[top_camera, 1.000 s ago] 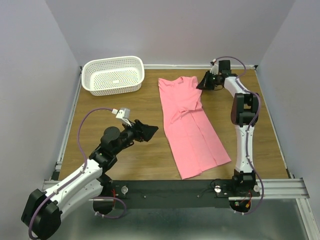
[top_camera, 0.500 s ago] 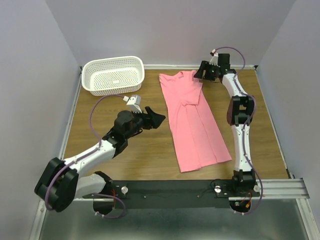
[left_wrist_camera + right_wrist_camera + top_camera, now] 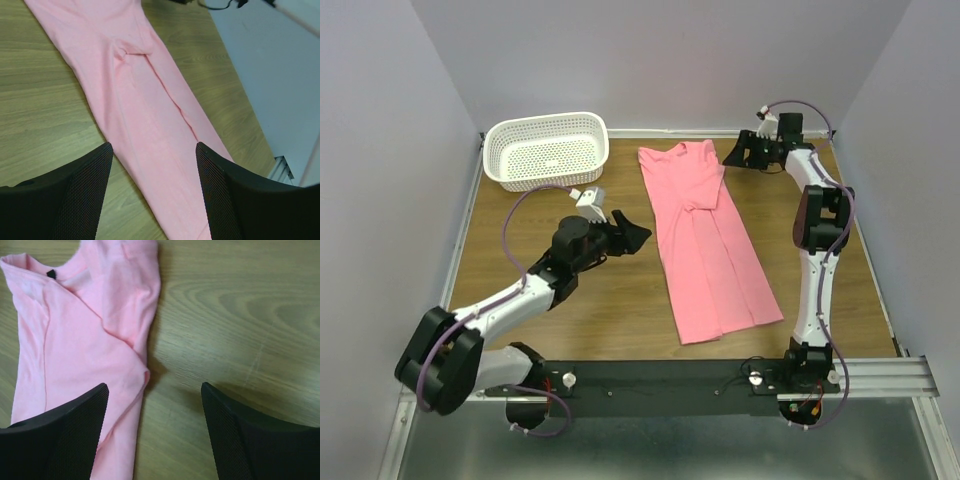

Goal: Fold and stack the t-shirts
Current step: Fold the tshirt

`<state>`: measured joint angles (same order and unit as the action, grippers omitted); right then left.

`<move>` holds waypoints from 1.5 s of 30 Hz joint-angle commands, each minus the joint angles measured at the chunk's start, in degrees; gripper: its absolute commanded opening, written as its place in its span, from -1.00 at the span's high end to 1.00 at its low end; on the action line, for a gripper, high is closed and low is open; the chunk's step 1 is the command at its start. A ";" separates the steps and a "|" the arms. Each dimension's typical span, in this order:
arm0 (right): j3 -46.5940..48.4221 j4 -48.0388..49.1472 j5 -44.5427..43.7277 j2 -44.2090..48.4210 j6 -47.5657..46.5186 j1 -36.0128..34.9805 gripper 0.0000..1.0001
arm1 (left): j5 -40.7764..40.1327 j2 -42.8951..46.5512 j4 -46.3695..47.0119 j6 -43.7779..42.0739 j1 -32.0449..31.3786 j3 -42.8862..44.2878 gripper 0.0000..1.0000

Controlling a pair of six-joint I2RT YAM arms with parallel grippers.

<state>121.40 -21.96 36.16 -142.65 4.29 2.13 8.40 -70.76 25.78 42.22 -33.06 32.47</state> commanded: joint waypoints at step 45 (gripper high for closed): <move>2.09 -0.11 2.95 1.41 0.10 -6.60 0.99 | -1.28 15.21 -2.49 0.76 0.98 -9.00 -0.51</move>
<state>125.58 -21.06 41.34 -143.83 7.01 -0.64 7.31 -55.68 22.63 43.13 -32.36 24.56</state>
